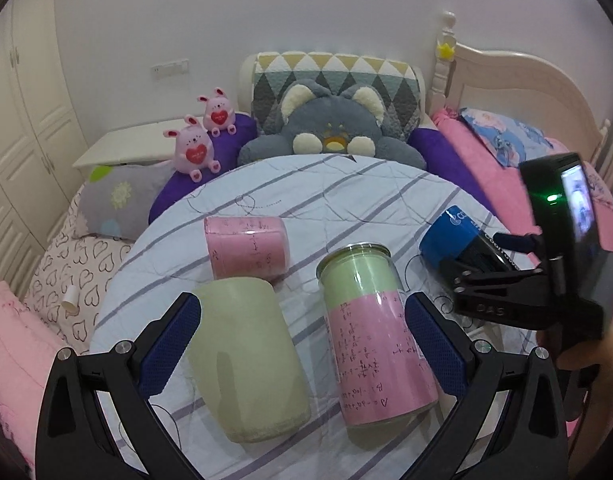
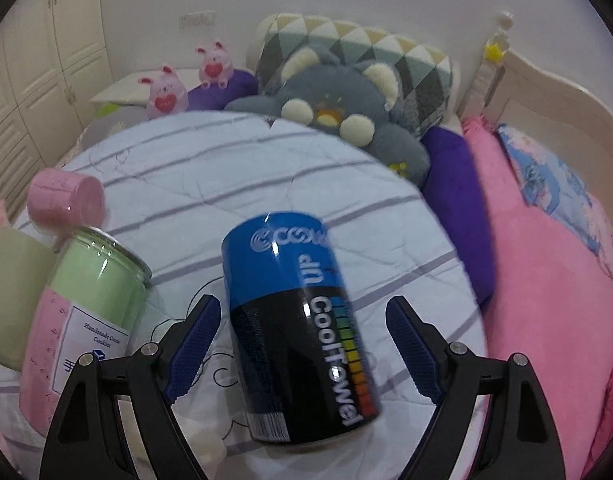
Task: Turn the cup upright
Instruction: 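Close the right gripper around the middle of the CoolTowel can, then lift the can with the right gripper and rotate it, opening facing the fingers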
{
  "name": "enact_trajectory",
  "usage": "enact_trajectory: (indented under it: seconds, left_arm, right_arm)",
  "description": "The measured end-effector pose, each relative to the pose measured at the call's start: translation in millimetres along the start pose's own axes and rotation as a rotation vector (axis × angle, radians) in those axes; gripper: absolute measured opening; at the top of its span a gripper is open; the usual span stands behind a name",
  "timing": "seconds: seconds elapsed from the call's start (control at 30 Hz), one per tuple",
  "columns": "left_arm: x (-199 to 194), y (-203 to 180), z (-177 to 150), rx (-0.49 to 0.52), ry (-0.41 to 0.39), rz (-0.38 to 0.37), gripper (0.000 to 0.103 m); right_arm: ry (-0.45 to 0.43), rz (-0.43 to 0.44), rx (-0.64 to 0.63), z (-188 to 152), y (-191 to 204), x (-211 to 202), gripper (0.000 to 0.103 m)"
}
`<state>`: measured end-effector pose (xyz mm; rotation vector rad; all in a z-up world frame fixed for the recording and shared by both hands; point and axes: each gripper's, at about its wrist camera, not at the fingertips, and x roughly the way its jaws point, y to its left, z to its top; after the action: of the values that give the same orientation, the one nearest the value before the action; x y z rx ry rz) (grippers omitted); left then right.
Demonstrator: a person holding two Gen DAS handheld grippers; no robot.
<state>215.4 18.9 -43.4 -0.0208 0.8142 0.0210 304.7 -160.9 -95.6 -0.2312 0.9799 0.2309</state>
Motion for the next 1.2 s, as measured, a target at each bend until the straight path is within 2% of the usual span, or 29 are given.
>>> enact_trajectory:
  seconds: [0.1,0.13,0.17,0.37,0.5,0.8,1.0,1.1,1.2]
  left_arm:
    - [1.6,1.2,0.1,-0.009,0.002,0.004,0.103]
    - [2.2,1.4,0.0,-0.01,0.001,0.004,0.103]
    - [4.5,0.8,0.7,-0.009,0.006,0.003,0.103]
    - [16.6,-0.5,0.4,-0.01,0.041,0.005,0.103]
    - [21.9,-0.6,0.1,-0.01,0.057,0.036,0.103]
    - [26.5,-2.5,0.0,-0.004,0.072,0.025,0.103]
    - [16.2,-5.0,0.5,0.003,0.051,-0.001,0.103]
    - [8.6,-5.1,-1.2,0.005,0.038,-0.012,0.103]
    - [2.4,-4.2,-3.5,0.008,0.025,-0.017,0.103]
  right_arm:
    - [0.003,-0.006,0.012,-4.3,0.1,4.4,0.085]
    - [-0.004,0.013,0.027,-4.9,-1.1,3.4,0.078]
    - [-0.005,0.029,0.042,-4.3,-2.0,2.6,0.075]
    - [-0.008,0.033,0.042,-2.0,-0.7,1.2,0.075]
    - [-0.008,0.036,0.046,1.2,-2.6,3.7,0.075]
    - [-0.034,0.047,0.076,3.4,-7.1,-7.3,0.074]
    - [-0.076,0.021,0.1,8.3,-13.8,-29.3,0.072]
    - [-0.063,0.009,0.125,9.1,-18.3,-27.4,0.07]
    - [-0.052,0.035,0.157,7.7,-24.7,-20.8,0.07]
